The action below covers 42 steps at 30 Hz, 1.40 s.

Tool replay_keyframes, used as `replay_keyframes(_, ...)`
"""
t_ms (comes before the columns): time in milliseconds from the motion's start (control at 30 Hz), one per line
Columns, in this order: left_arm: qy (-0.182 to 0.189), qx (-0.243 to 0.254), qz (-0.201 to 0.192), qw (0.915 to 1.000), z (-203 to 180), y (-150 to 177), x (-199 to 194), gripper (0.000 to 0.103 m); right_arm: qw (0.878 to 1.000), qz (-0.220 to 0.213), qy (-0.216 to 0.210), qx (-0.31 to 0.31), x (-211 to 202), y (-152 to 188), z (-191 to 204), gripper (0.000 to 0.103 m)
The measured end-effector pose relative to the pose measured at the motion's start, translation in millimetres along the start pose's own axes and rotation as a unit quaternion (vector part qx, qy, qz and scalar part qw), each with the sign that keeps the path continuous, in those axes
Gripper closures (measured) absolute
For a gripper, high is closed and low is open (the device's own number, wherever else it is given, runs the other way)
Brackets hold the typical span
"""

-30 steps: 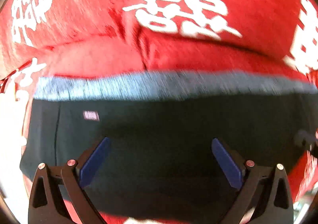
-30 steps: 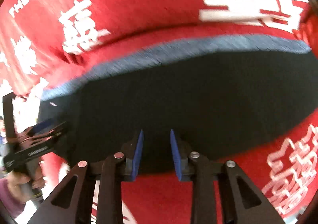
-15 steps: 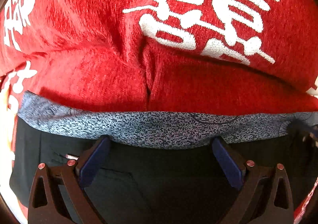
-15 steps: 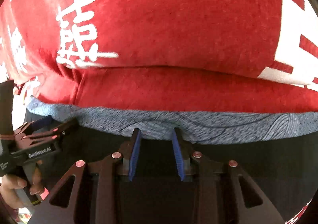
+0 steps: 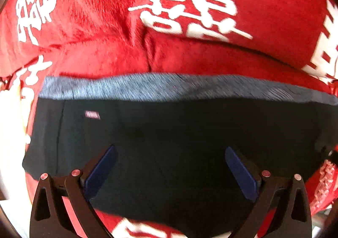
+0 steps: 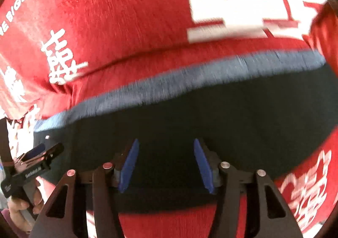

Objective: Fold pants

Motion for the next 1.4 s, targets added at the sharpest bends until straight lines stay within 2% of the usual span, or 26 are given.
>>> replay_keyframes(200, -0.024, 0.022, 0.057, 0.9979, -19.6, 48.6, 25.9, 0.0, 0.999, 0.022, -0.012, 0.029, -9.5, 37.9, -25.0, 0.044)
replay_keyframes(267, -0.02, 0.013, 0.044, 0.9988, -19.1, 57.8, 19.5, 0.0, 0.999, 0.031, -0.017, 0.037, -11.2, 46.1, -30.8, 0.043)
replay_keyframes(333, -0.03, 0.017, 0.051, 0.9981, -23.3, 60.5, 16.7, 0.0, 0.998, 0.035, -0.021, 0.041, -11.4, 51.1, -34.9, 0.042)
replay_keyframes(467, -0.045, 0.028, 0.059, 0.9969, -40.0, 59.1, 8.2, 0.0, 0.996, 0.053, -0.028, 0.062, -10.0, 61.9, -46.9, 0.041)
replay_keyframes(633, -0.027, 0.037, 0.056, 0.9974, -68.2, 54.4, 0.4, 0.0, 0.995, 0.063, -0.032, 0.073, -15.6, 70.1, -61.5, 0.04)
replay_keyframes(767, -0.03, 0.06, 0.06, 0.9959, -100.6, 53.9, 2.1, 0.0, 0.994, 0.07, -0.033, 0.075, -17.8, 73.7, -73.3, 0.04)
replay_keyframes(1033, -0.019, 0.079, 0.075, 0.9938, -141.2, 50.5, 10.2, 0.0, 0.994, 0.069, -0.032, 0.076, -22.9, 69.9, -96.5, 0.036)
replay_keyframes(1400, -0.018, 0.113, 0.083, 0.99, -199.9, 39.7, 23.5, 0.0, 0.993, 0.061, -0.037, 0.096, -25.9, 54.6, -135.8, 0.036)
Point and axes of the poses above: each gripper's, at about its wrist camera, not at the fingertips, and x roughly the way its jaws point, z to its left, y to its underside, the point moved 1 cm from there along x, roughly the way its jaws point, and after that the axes turned 13 degrees about y, right-handed, at the moved point
